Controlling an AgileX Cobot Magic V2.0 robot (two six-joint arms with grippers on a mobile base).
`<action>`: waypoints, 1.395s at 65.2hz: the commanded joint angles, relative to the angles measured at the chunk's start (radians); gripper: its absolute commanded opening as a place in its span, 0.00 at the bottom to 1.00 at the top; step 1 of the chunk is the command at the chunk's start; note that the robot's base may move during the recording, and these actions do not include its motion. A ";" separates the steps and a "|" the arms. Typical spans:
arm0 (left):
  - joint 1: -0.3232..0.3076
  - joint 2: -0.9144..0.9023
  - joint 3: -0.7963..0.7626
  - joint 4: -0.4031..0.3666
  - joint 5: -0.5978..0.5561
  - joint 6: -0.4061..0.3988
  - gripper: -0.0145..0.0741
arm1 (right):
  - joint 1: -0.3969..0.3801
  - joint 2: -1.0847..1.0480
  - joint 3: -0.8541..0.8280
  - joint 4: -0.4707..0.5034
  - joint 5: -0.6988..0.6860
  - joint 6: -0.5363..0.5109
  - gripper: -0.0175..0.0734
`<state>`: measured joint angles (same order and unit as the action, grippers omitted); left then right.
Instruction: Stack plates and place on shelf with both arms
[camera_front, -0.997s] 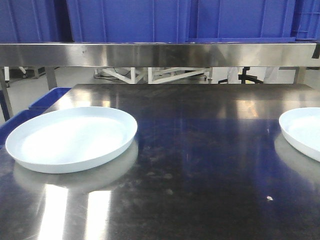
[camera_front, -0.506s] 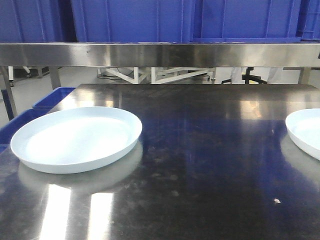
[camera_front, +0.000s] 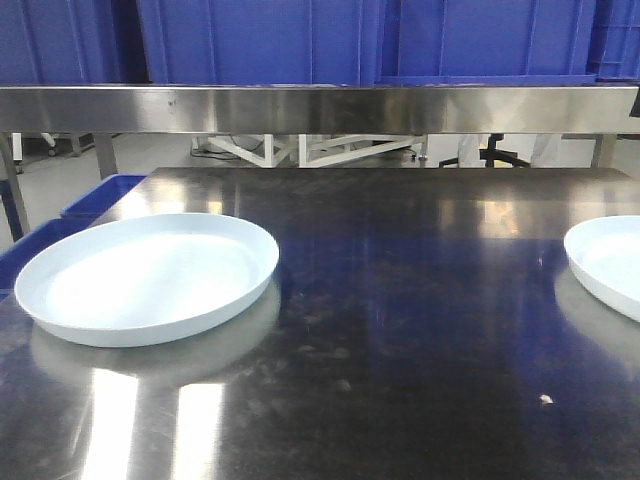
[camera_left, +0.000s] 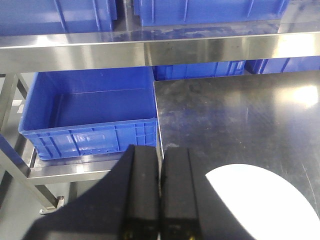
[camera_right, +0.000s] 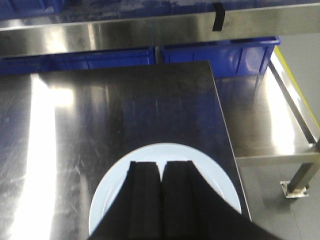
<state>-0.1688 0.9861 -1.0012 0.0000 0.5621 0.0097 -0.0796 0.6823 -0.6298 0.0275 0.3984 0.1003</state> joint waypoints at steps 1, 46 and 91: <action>-0.008 -0.010 -0.037 -0.009 -0.068 -0.002 0.27 | 0.002 0.006 -0.041 -0.003 -0.124 -0.002 0.25; -0.043 0.102 -0.037 -0.049 -0.011 -0.010 0.74 | 0.002 0.023 -0.041 -0.027 -0.060 -0.004 0.83; -0.043 0.546 -0.037 -0.146 -0.084 -0.034 0.74 | 0.002 0.121 -0.041 -0.027 -0.053 -0.004 0.83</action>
<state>-0.2047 1.5402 -1.0034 -0.1325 0.5360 -0.0146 -0.0796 0.7967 -0.6346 0.0105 0.4162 0.1003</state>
